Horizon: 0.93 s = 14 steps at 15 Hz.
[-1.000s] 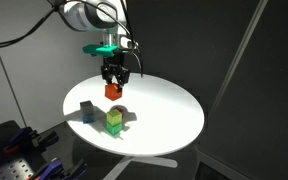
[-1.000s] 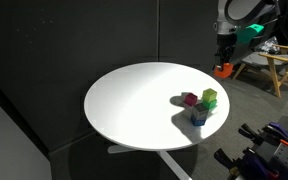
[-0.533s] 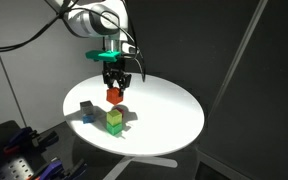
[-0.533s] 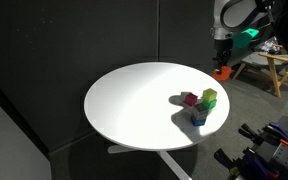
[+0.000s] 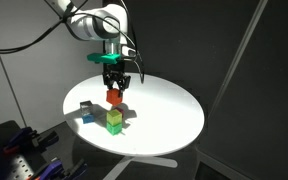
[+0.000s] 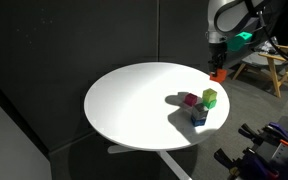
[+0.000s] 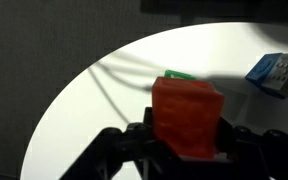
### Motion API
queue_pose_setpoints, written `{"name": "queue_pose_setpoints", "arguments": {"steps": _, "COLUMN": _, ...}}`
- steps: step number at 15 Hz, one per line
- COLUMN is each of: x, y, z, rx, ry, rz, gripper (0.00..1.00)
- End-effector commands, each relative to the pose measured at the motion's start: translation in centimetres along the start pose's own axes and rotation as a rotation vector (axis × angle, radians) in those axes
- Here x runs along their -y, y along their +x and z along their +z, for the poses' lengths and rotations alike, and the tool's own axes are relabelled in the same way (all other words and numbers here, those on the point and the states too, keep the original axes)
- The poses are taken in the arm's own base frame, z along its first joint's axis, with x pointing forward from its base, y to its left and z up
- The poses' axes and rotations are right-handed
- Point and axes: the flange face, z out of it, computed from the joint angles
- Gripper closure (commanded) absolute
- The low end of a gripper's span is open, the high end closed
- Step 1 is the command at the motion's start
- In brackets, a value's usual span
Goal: Put the orange block on top of the light green block
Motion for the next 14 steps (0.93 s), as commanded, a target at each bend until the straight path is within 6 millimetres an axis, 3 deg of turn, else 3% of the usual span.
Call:
{"name": "queue_pose_setpoints", "arguments": {"steps": 1, "x": 0.4, "y": 1.3, "z": 0.4, "rx": 0.003, "ry": -0.028, "rz": 0.012, "gripper": 0.71}}
{"name": "queue_pose_setpoints", "arguments": {"steps": 14, "x": 1.4, "y": 2.9, "z": 3.6, "rx": 0.021, "ry": -0.032, "rz": -0.004, "gripper": 0.71}}
